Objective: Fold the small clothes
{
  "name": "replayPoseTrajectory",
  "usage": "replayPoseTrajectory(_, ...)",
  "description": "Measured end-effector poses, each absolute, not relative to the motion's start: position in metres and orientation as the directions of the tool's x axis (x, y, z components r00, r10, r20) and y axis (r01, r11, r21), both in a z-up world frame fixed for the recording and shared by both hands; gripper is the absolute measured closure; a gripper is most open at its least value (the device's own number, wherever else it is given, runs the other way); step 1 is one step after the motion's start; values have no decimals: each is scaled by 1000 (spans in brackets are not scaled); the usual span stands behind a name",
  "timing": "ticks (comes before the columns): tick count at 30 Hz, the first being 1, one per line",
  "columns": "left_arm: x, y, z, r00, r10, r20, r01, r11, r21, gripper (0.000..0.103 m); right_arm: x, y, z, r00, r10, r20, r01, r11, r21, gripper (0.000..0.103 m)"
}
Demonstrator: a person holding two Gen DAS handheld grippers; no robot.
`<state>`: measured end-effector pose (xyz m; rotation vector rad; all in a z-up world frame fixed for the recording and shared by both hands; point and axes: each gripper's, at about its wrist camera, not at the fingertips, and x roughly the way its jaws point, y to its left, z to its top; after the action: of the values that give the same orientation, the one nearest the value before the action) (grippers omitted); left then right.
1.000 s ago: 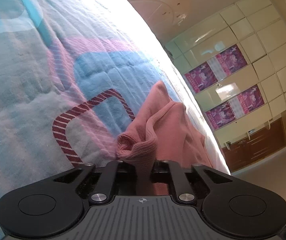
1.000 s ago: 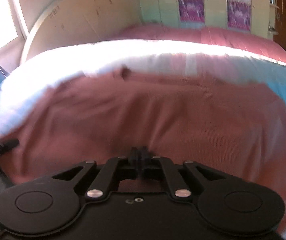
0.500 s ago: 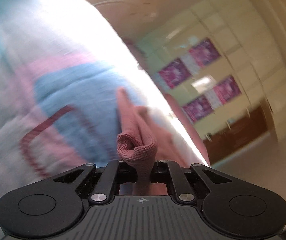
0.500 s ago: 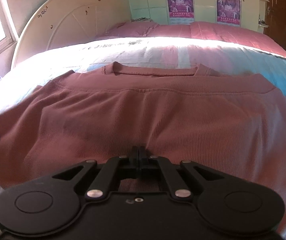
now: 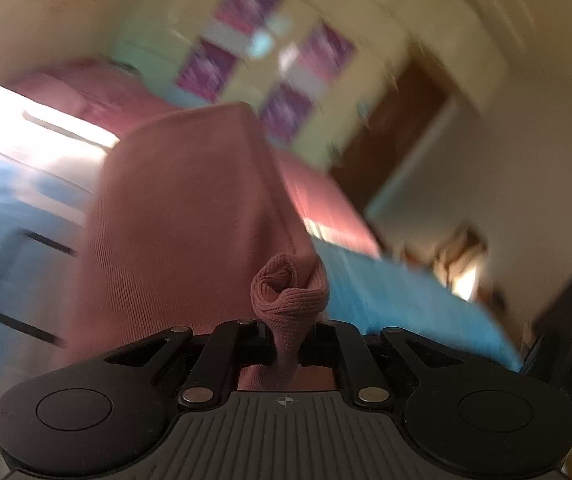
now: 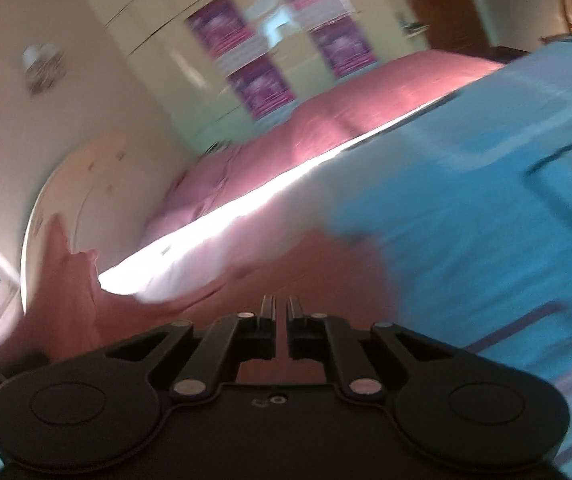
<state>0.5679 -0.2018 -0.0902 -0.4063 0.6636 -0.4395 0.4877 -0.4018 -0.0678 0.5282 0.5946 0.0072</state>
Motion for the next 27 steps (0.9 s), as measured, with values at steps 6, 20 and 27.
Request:
replayPoseTrajectory(6, 568, -302, -119, 497, -577, -648, 352, 817, -458, 78, 470, -478, -79, 822, 184, -539, 176, 817, 548, 53)
replayPoseTrajectory(20, 608, -159, -116, 639, -269, -721, 119, 960, -253, 75, 502, -427, -115, 670, 428, -607, -44, 839, 543, 60)
replayPoseTrajectory(27, 595, -138, -134, 633, -345, -693, 103, 925, -367, 73, 517, -415, -120, 645, 425, -635, -59, 856, 514, 67)
